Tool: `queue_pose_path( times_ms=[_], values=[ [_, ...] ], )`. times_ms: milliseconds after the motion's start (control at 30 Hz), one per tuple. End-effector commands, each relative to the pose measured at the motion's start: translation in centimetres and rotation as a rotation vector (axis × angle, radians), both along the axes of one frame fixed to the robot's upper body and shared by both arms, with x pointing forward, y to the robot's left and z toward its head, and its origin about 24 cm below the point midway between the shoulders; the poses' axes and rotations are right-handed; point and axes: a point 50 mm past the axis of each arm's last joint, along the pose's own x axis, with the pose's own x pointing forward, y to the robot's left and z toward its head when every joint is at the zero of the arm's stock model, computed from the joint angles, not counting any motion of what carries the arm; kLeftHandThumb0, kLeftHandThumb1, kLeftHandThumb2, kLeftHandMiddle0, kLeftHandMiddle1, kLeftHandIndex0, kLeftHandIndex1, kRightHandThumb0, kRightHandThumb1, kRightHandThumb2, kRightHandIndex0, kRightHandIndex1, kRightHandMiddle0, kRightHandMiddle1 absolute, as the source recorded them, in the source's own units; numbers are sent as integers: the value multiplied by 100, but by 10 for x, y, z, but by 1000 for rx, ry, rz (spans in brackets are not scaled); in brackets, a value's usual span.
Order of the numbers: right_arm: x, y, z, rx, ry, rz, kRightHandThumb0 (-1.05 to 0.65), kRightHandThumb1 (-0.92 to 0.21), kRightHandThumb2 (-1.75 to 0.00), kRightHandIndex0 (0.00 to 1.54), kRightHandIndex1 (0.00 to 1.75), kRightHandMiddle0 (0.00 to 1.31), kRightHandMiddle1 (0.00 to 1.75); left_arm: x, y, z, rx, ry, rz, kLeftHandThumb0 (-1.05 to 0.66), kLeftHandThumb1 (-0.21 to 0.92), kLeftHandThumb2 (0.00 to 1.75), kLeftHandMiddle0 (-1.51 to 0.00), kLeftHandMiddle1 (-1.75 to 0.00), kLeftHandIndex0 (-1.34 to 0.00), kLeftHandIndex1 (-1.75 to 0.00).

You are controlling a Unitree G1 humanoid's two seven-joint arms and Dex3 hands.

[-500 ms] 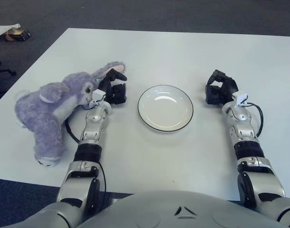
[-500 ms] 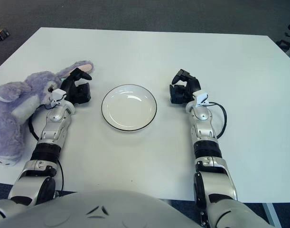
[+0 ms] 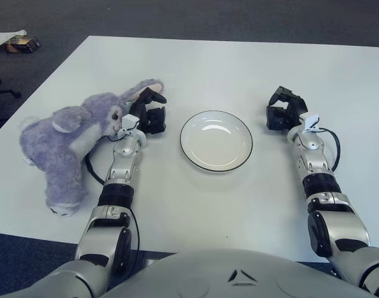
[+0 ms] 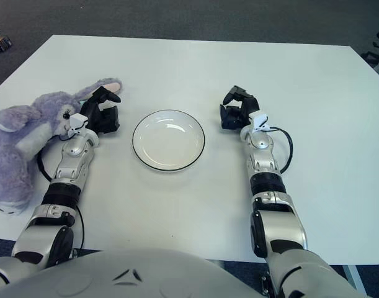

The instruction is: Put the doll into the plate.

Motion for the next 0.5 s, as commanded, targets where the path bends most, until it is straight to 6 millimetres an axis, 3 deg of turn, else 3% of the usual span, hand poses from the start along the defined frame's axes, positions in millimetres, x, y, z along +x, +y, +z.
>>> queue_pose_path(
  times_ms=[0, 267, 467],
  values=[
    [-6, -2, -13, 30, 74, -9, -49, -30, -134, 129, 175, 63, 175, 6, 6, 13, 22, -45, -18, -43, 46, 114, -114, -175, -50, -175],
    [-4, 3, 12, 160, -21, -44, -49, -28, -136, 128, 175, 64, 175, 6, 17, 39, -8, -118, -58, -43, 47, 113, -111, -175, -49, -175],
    [-1, 4, 24, 249, -42, -37, -50, -28, -137, 127, 175, 65, 175, -1, 12, 67, -33, -212, -89, -43, 48, 112, -109, -175, -49, -175]
  ],
)
